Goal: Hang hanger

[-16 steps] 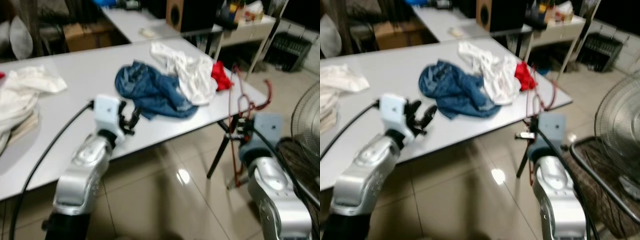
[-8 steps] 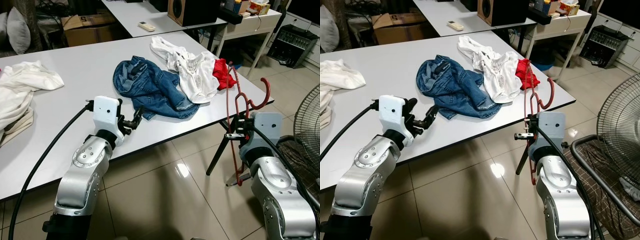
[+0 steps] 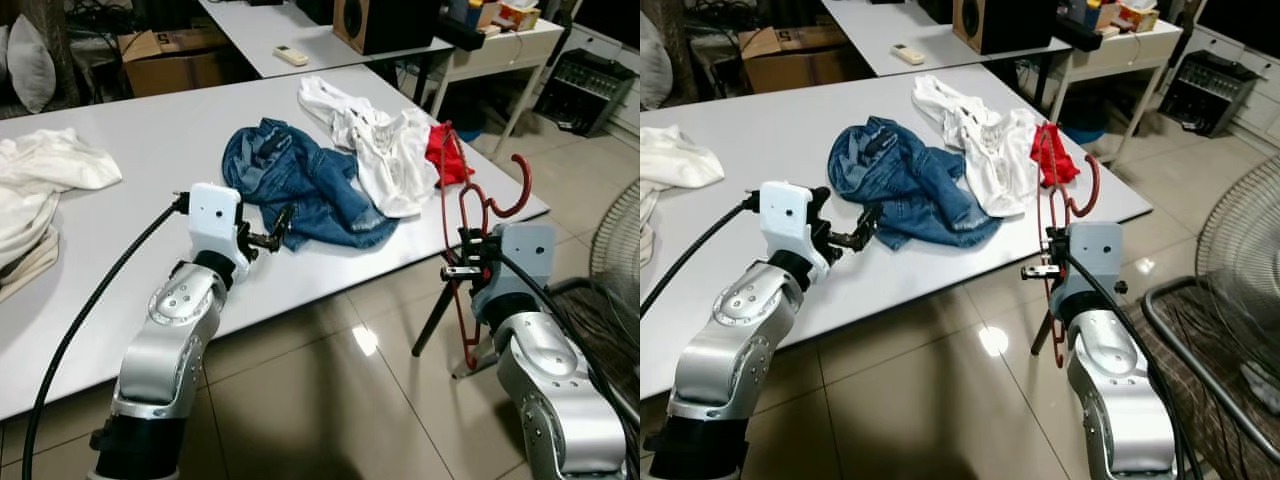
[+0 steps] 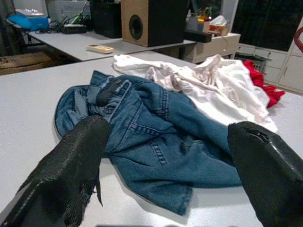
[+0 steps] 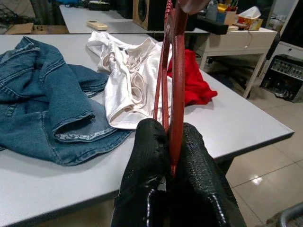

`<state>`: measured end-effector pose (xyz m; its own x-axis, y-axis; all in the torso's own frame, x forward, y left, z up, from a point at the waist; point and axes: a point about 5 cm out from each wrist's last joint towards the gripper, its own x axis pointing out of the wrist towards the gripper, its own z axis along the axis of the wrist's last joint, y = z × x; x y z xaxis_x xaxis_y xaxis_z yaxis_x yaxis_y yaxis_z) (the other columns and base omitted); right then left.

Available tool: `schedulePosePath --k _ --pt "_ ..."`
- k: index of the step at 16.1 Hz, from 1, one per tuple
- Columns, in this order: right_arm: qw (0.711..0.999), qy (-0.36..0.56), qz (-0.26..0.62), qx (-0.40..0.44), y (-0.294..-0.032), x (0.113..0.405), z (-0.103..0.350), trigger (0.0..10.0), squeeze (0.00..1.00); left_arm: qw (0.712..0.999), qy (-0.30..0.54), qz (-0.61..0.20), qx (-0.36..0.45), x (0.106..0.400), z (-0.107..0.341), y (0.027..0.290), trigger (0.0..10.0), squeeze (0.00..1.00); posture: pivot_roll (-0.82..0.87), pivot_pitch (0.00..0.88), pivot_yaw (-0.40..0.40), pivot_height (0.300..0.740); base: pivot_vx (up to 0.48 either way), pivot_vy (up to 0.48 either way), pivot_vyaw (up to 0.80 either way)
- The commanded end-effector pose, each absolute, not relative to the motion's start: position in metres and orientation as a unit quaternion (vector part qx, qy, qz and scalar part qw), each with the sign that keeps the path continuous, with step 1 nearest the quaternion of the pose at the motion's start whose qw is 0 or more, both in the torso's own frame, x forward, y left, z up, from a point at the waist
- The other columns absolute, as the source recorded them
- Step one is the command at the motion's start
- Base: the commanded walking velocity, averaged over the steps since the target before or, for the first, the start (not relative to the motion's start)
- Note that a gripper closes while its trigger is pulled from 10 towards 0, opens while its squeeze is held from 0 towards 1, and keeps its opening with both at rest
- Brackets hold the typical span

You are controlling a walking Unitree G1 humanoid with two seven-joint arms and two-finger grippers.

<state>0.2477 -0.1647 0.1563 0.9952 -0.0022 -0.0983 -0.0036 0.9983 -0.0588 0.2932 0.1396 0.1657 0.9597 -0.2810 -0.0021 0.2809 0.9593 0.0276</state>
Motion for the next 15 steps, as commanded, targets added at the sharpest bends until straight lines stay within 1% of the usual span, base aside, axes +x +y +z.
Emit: schedulePosePath --k 1,7,8,11,15 --pt "0.999 0.044 0.005 -0.028 -0.165 0.25 0.159 10.0 0.0 0.99 -0.008 -0.139 0.016 0.295 0.168 0.141 10.0 1.0 -0.01 0.025 -0.019 0.74 0.345 0.0 0.0" --pt "0.999 0.043 0.004 -0.019 -0.162 0.249 0.159 10.0 0.0 0.987 -0.008 -0.157 0.016 0.295 0.167 0.137 10.0 1.0 -0.02 0.021 -0.009 0.74 0.346 0.0 0.0" --pt "0.999 0.044 0.004 -0.009 -0.161 0.248 0.159 10.0 0.0 0.986 -0.008 -0.163 0.014 0.295 0.167 0.134 10.0 1.0 -0.02 0.018 -0.01 0.74 0.341 0.0 -0.77" --pt "0.999 0.044 0.0 -0.013 -0.163 0.244 0.158 10.0 0.0 0.983 -0.007 -0.185 0.012 0.291 0.165 0.126 10.0 1.0 -0.02 0.02 -0.011 0.74 0.344 0.0 -0.77" --pt "0.999 0.046 -0.001 -0.011 -0.163 0.241 0.157 10.0 0.0 0.979 -0.005 -0.201 0.015 0.289 0.164 0.123 10.0 1.0 -0.02 0.024 -0.01 0.74 0.337 0.0 -0.77"
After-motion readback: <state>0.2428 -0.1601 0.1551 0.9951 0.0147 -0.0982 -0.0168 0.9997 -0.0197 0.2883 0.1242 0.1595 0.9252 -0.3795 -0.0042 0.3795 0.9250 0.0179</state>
